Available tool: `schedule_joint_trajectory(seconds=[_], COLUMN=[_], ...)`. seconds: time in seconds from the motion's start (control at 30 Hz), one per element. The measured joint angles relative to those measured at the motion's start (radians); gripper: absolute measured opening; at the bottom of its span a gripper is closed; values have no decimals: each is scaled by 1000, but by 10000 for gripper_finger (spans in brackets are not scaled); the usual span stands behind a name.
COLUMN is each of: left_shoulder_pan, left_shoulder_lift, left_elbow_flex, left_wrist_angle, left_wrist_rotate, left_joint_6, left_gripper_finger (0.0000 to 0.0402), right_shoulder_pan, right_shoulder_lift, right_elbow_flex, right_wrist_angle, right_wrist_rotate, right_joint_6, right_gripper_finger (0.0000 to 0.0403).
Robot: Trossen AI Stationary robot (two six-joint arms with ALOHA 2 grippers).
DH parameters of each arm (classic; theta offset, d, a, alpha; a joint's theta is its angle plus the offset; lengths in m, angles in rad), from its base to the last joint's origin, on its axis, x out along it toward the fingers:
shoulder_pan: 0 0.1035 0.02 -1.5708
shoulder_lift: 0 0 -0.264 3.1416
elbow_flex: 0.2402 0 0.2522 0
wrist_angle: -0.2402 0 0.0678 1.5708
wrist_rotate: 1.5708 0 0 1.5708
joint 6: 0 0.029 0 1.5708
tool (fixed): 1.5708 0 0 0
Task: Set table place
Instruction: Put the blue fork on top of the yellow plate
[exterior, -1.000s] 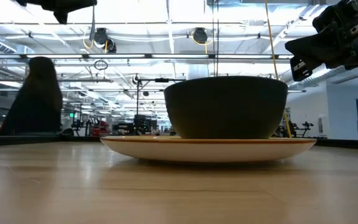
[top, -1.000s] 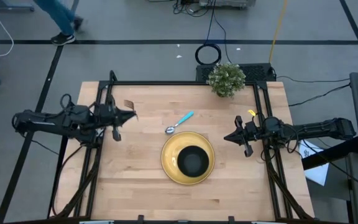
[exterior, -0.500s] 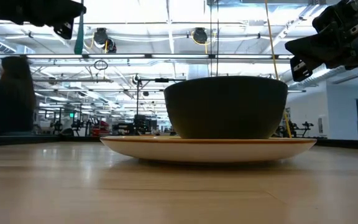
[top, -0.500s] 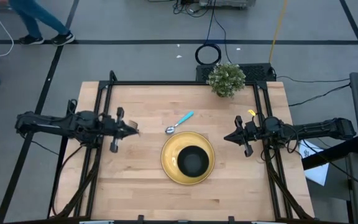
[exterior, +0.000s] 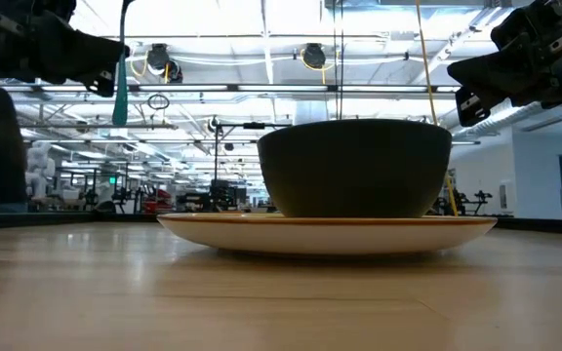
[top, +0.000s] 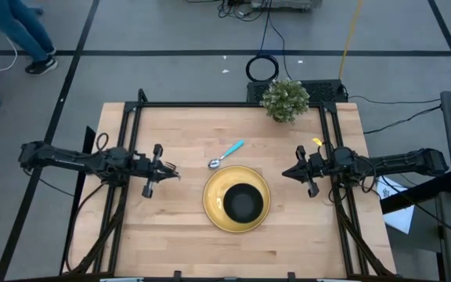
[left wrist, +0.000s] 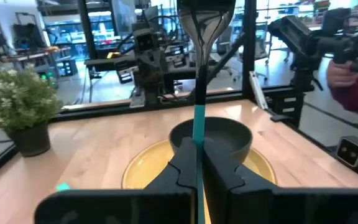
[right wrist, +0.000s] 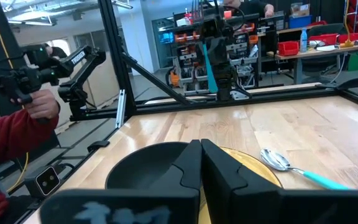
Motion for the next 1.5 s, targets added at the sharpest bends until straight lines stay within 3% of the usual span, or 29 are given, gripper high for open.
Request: schedule_joint_trajectory(seconds=[0.83,1.0,1.2,1.5], left_shoulder_pan=[0,-23,-87,-140], left_shoulder_lift=[0,1,58,238], left_elbow_flex=[-6,34,114,219], left_wrist_angle=[70,76,75,70], left_wrist_rotate=[-12,27,59,17], left_joint_6=[-54,-75,-7,-4], left_gripper_finger=[5,5,5,5], right_shoulder_pan=[0,0,0,0], right_shoulder_lift=[0,0,0,0], right_elbow_flex=[0,0,0,0], right_wrist_angle=[-1,-1,0,2], right_wrist_rotate=[3,4,4,4], right_joint_6=[-4,-5,-4,-4], right_gripper_finger=[0,0,0,0])
